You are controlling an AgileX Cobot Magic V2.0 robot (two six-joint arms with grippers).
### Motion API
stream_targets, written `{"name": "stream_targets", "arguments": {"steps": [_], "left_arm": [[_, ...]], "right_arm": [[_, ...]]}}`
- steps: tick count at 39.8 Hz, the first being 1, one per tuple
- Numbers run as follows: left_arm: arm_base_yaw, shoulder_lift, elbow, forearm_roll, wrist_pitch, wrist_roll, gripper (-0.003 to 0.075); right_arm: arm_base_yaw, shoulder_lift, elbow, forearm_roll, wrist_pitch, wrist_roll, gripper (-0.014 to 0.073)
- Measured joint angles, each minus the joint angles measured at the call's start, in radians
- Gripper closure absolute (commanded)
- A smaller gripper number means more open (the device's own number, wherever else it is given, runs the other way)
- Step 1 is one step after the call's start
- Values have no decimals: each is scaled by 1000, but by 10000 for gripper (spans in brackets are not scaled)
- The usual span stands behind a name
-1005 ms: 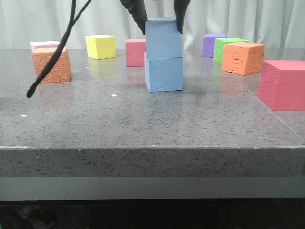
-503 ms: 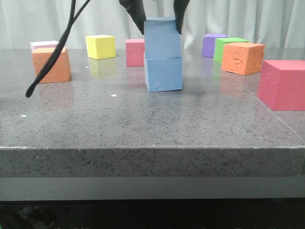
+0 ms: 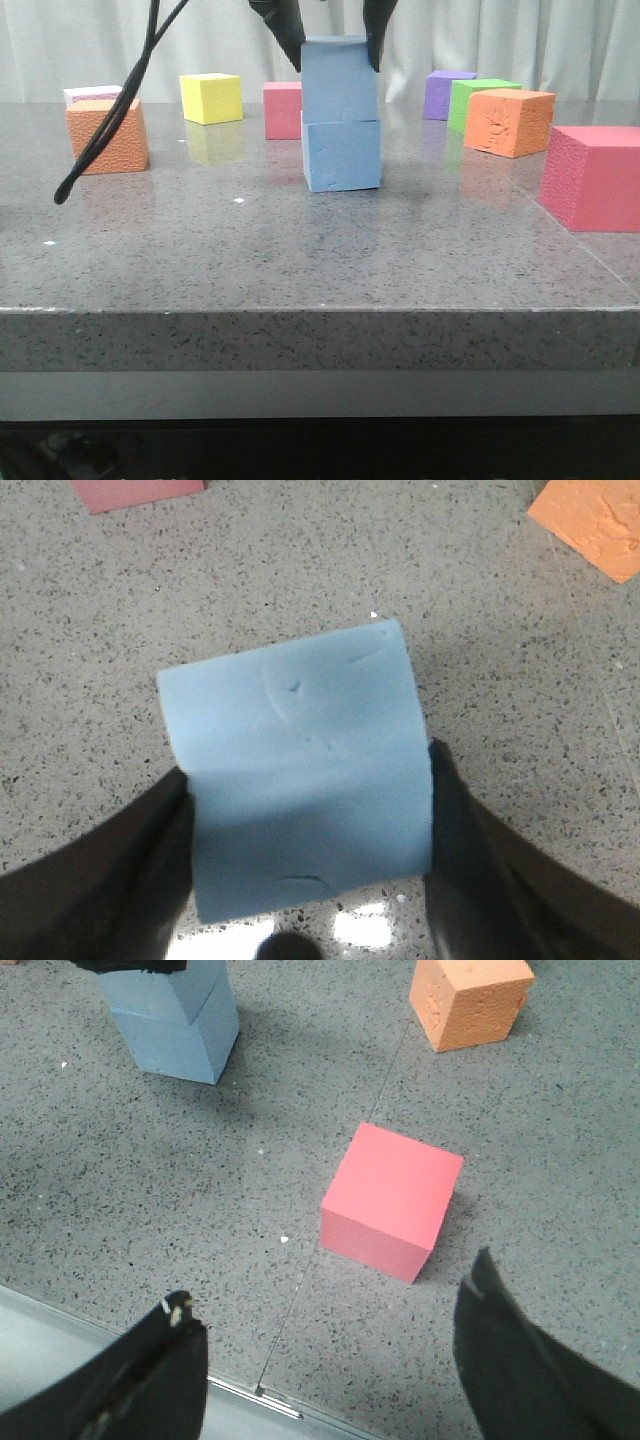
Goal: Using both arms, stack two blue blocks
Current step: 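Lower the held cube onto the top of the other light blue cube, then open the left gripper and raise it away from the stack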
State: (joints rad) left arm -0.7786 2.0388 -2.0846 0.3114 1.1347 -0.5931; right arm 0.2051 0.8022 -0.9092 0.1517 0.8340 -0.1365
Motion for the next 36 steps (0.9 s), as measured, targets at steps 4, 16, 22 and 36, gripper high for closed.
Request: {"name": "stream_targets", "arguments": {"steps": [4, 16, 22, 36], "left_arm": [[0, 0, 0, 2, 0, 0, 289], [-4, 11, 0, 21, -1, 0, 35], [-4, 11, 0, 23, -1, 0, 35], [-17, 11, -113, 49, 78, 0, 35]], "right_arm": [[0, 0, 0, 0, 0, 0, 67], [0, 0, 0, 0, 0, 0, 67], [0, 0, 0, 0, 0, 0, 67], [0, 0, 0, 0, 0, 0, 67]]}}
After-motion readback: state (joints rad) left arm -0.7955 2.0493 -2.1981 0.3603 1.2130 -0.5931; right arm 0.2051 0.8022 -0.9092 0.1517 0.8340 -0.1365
